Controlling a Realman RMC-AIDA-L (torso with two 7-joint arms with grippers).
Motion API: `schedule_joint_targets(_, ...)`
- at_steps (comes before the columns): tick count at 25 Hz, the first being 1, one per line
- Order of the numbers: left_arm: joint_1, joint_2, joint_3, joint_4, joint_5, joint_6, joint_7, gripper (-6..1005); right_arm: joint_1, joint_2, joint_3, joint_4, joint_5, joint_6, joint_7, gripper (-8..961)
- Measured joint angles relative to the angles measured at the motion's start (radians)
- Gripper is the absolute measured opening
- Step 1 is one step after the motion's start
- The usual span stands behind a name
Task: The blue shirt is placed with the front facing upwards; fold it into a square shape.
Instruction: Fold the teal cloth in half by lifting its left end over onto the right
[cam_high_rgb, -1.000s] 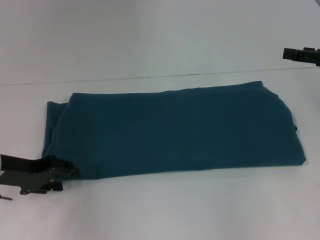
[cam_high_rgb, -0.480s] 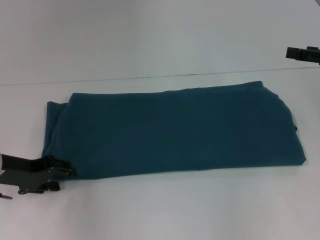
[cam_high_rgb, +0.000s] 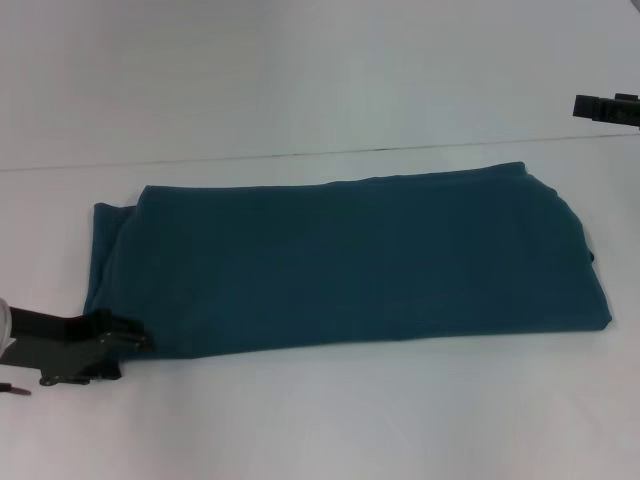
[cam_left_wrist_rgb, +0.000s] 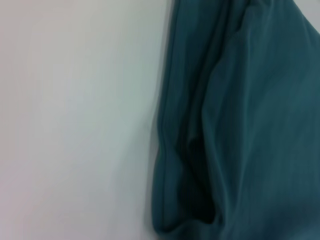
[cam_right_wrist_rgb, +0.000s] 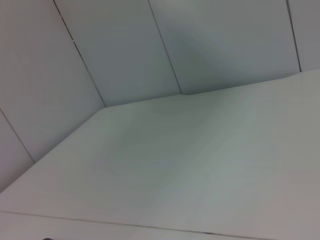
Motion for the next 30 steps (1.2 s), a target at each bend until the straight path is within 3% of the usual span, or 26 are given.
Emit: schedule_joint_targets(30,-0.051,0.004,0.003,-0.02,0.008,-0.112,0.016,583,-0.001,0.0,0.002,0.0,0.0,0.003,-0.003,900)
